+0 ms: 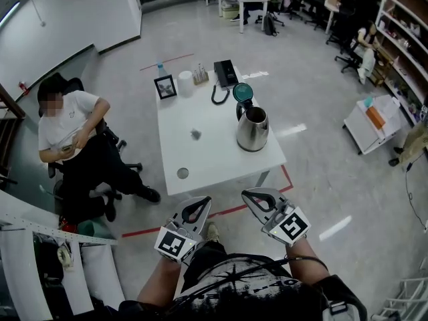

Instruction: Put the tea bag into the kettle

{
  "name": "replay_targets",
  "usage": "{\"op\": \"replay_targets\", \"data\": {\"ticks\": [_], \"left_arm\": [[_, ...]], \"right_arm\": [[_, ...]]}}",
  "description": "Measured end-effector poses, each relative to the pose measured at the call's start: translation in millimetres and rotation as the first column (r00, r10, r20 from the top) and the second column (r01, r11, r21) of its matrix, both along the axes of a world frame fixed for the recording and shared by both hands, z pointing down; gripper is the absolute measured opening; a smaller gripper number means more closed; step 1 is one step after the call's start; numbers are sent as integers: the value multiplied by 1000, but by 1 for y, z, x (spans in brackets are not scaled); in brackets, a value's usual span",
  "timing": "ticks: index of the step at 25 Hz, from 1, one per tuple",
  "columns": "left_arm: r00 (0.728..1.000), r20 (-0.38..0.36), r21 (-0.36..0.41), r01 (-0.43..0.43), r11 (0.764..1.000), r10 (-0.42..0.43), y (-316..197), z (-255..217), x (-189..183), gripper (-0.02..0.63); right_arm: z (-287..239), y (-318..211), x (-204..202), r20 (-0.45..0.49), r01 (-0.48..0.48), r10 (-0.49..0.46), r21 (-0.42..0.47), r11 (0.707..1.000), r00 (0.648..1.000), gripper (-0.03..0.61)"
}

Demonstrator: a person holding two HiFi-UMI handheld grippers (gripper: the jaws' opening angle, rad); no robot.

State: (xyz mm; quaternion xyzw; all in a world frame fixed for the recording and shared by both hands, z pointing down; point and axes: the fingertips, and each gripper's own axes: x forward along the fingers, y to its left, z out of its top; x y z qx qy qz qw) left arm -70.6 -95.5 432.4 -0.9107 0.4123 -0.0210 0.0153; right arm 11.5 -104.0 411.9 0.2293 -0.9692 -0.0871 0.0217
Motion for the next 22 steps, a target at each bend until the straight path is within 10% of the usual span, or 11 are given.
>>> {"op": "replay_targets", "data": {"ticks": [22], "left_arm": [[998,29,-6,-49,999,49,-172,-1,-110,11]], "right_arm": [[-11,-170,-112,-11,-71,71,4,997,997,11]]}}
